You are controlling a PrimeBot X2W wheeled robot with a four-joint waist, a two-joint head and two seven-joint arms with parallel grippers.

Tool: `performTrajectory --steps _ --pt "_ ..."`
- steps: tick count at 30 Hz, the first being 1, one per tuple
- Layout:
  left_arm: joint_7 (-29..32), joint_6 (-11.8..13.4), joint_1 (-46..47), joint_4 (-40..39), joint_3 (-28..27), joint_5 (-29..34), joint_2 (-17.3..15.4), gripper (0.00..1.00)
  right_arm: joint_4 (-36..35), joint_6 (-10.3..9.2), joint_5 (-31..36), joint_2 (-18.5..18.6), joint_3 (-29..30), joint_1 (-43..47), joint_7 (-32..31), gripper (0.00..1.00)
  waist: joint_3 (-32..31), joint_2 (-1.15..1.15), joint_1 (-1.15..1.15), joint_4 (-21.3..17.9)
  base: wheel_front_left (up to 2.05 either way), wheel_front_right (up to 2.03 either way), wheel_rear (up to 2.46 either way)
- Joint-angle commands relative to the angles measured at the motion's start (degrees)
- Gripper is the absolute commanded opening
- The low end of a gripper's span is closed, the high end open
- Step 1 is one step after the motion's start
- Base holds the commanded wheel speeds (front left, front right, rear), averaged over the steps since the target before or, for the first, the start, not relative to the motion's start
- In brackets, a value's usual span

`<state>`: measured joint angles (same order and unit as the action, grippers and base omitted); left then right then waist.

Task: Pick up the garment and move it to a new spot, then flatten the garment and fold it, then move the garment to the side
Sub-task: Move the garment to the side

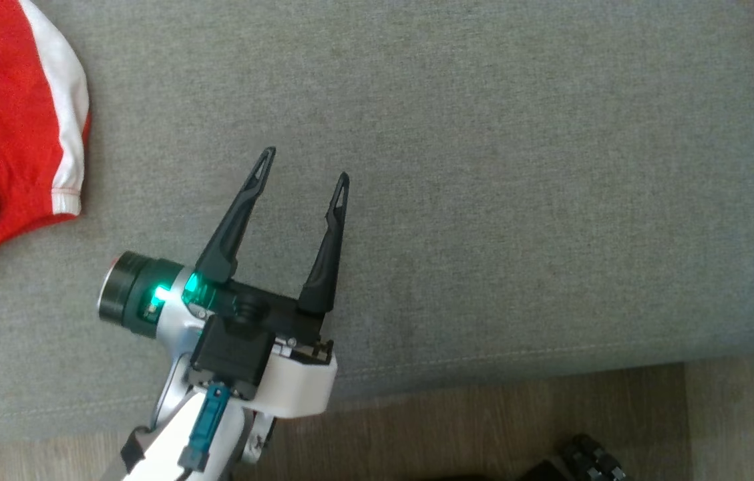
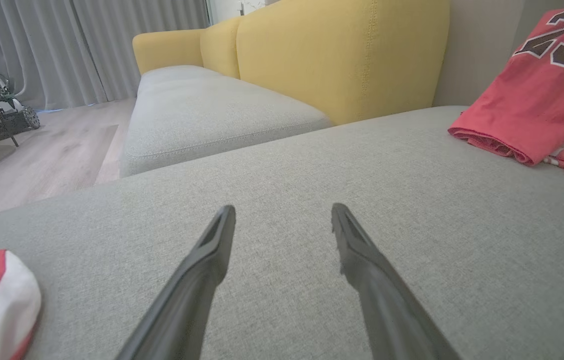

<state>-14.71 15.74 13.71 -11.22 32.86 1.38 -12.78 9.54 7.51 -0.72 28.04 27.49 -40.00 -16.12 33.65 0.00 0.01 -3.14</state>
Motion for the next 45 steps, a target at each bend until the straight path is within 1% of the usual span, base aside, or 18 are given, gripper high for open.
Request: performTrajectory --steps 1,3,6,8,10,11,12,13,14,19,22,24,27,29,34,37,41,45 --pt "-0.3 0.6 1.6 -1.7 -1.1 -0.2 -0.9 1.00 -2.5 -0.02 2.3 1.5 1.2 1.5 1.3 1.00 -0.2 0.00 -0.01 0.2 0.00 0.00 0.00" --pt "-0.3 0.8 1.9 -1.5 -1.0 -0.5 -0.8 1.00 -2.8 -0.02 5.1 0.7 1.5 1.7 2.7 1.00 -0.8 0.00 -0.01 0.4 0.00 0.00 0.00" --pt "-0.3 1.2 1.7 -1.2 -0.9 -0.9 -0.8 1.00 -3.8 -0.02 8.7 -0.9 0.2 2.0 6.3 1.00 -2.3 0.00 -0.01 0.9 0.00 0.00 0.00" --pt "-0.3 1.5 1.4 -0.9 -0.8 -1.0 -0.8 1.00 -4.1 -0.02 10.4 -2.6 -1.5 2.2 9.2 1.00 -3.7 0.00 -0.01 1.4 0.00 0.00 0.00" --pt "-0.3 2.0 1.0 -0.7 -0.9 -1.2 -0.7 1.00 -3.9 -0.02 11.0 -5.2 -3.5 2.8 11.7 1.00 -5.5 0.00 -0.01 2.0 0.00 0.00 0.00" --pt "-0.3 2.0 1.0 -0.7 -0.9 -1.2 -0.7 1.00 -3.9 -0.02 11.0 -5.2 -3.5 2.8 11.7 1.00 -5.5 0.00 -0.01 2.0 0.00 0.00 0.00" --pt "-0.3 2.5 0.2 -0.4 -1.1 -1.6 -0.6 1.00 -3.4 -0.02 10.5 -8.3 -6.5 4.2 14.2 1.00 -7.5 0.00 -0.01 2.8 0.00 0.00 0.00" --pt "-0.3 2.7 -0.3 -0.3 -1.3 -2.0 -0.6 1.00 -3.1 -0.02 9.7 -10.0 -8.1 5.1 15.6 1.00 -8.6 0.00 -0.01 3.1 0.00 0.00 0.00" --pt "-0.3 2.7 -0.3 -0.3 -1.3 -2.0 -0.6 1.00 -3.1 -0.02 9.7 -10.0 -8.1 5.1 15.6 1.00 -8.6 0.00 -0.01 3.1 0.00 0.00 0.00" --pt "-0.3 3.0 -3.8 0.5 -3.3 -5.3 0.4 1.00 1.0 -0.02 3.4 -16.2 -15.8 10.3 23.3 1.00 -14.3 0.00 -0.01 4.5 0.00 0.00 0.00" --pt "-0.3 2.4 -6.5 1.5 -6.2 -8.8 1.9 1.00 3.8 -0.02 -0.2 -19.1 -19.9 13.6 28.3 1.00 -18.0 0.00 -0.01 4.9 0.00 0.00 0.00" --pt "-0.3 1.7 -8.5 2.2 -8.2 -10.7 3.0 1.00 4.9 -0.02 -2.3 -20.5 -21.7 15.8 30.2 1.00 -20.3 0.00 -0.01 4.9 0.00 0.00 0.00" --pt "-0.3 0.3 -11.0 2.8 -11.4 -12.2 4.5 1.00 3.5 -0.02 -5.4 -22.7 -23.8 19.5 31.0 1.00 -23.4 0.00 -0.01 5.0 0.00 0.00 0.00" --pt "-0.3 -0.7 -13.3 3.4 -14.2 -12.1 5.6 1.00 -0.6 -0.02 -7.1 -24.3 -24.7 24.4 31.1 1.00 -26.2 0.00 -0.01 5.1 0.00 0.00 0.00" --pt "-0.3 -2.7 -16.3 4.5 -16.3 -10.0 6.8 1.00 -4.7 -0.02 -7.6 -25.1 -25.4 32.1 31.1 1.00 -29.8 0.00 -0.01 5.3 0.00 0.00 0.00" --pt "-0.3 -4.0 -18.1 5.2 -16.9 -8.7 7.2 1.00 -6.5 -0.02 -10.0 -25.1 -24.6 35.6 31.1 1.00 -31.9 0.00 -0.01 5.4 0.00 0.00 0.00" --pt "-0.3 -4.7 -20.8 5.7 -17.9 -7.2 7.7 1.00 -7.8 -0.02 -11.7 -25.1 -23.6 39.8 31.1 1.00 -33.9 0.00 -0.01 5.4 0.00 0.00 0.00" --pt "-0.3 -5.5 -22.4 5.8 -18.9 -6.4 8.2 1.00 -8.0 -0.02 -11.5 -25.2 -24.5 42.8 31.1 1.00 -34.7 0.00 -0.01 5.5 0.00 0.00 0.00"
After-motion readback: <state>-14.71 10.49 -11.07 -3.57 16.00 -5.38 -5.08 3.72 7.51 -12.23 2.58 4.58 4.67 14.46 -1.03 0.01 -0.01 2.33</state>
